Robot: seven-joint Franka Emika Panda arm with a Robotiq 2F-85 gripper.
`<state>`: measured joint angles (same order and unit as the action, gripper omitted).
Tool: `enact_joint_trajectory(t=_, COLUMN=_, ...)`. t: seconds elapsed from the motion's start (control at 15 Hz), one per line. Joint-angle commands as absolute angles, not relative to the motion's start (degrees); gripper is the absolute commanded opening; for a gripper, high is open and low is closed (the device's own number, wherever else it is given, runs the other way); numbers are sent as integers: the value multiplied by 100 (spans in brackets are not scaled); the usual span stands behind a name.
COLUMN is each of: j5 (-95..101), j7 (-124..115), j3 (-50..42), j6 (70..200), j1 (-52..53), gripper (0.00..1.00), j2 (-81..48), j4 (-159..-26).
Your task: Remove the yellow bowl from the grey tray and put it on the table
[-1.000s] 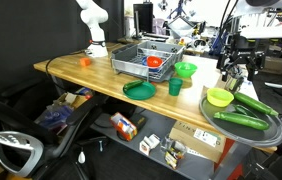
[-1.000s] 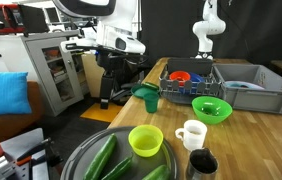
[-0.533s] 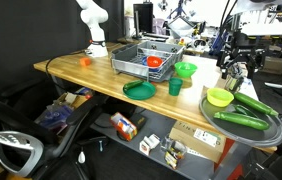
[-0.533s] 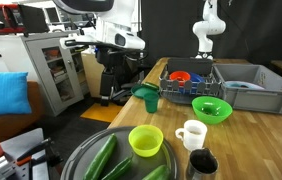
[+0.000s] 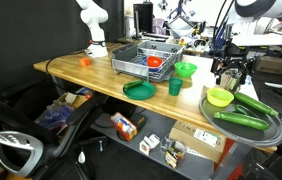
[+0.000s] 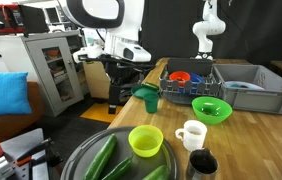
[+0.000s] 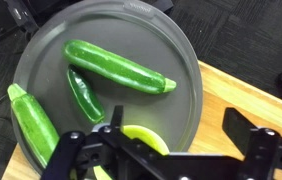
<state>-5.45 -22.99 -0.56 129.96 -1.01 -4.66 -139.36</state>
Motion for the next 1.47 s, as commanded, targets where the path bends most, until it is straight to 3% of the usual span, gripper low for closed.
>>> enact_joint_trajectory(t=0.0, j5=-581, j7=-2166, j3=-160, j6=13582, j1=-114, gripper=100, j2=-1111, j4=-13591)
enact_joint_trajectory(t=0.73, j5=-1250, j7=-1609, j3=-236, j6=14644, j1=-285, gripper=100, j2=-2837, j4=-12656)
enact_joint_trajectory(t=0.8, j5=-1251, j7=-1601, j3=-242, j6=14650, j1=-291, gripper=94, j2=-2881, j4=-12615)
enact_joint_trajectory(t=0.87, j5=-1241, j7=-1599, j3=-250, j6=14648, j1=-296, gripper=77, j2=-2915, j4=-12582)
enact_joint_trajectory(t=0.93, j5=-1251, j7=-1584, j3=-242, j6=14639, j1=-312, gripper=67, j2=-2940, j4=-12548)
enact_joint_trajectory(t=1.4, j5=-1264, j7=-1442, j3=-200, j6=14487, j1=-397, gripper=16, j2=-2968, j4=-12398)
